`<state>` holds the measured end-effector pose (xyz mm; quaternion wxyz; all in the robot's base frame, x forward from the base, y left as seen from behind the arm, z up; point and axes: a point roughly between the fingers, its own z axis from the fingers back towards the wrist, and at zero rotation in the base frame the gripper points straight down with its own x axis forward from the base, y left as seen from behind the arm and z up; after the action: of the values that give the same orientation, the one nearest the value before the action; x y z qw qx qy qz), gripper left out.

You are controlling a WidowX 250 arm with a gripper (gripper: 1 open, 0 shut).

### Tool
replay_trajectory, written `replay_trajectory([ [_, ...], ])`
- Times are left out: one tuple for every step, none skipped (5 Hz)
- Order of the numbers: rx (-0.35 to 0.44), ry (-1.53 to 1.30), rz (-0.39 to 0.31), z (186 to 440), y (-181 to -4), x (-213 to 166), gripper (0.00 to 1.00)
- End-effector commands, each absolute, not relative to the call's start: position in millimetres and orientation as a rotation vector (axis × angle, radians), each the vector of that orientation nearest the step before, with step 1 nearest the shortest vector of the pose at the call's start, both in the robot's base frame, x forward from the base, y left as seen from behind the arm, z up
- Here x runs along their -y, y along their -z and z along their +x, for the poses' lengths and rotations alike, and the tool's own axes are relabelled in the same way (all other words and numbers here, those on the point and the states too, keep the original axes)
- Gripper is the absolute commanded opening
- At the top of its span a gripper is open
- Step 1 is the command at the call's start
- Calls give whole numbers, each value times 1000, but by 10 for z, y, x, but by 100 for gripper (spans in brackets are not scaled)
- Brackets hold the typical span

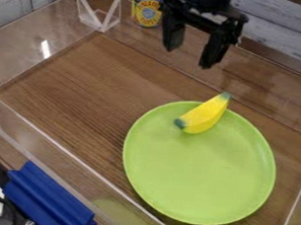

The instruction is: Remove the banana from inside the green plate and put it on the table

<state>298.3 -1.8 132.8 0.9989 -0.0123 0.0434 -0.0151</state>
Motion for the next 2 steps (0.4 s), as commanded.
replay_trajectory([
  [-33,41,-27,3031,-1482,-17,100],
  [-41,49,-33,3010,-1473,-17,100],
])
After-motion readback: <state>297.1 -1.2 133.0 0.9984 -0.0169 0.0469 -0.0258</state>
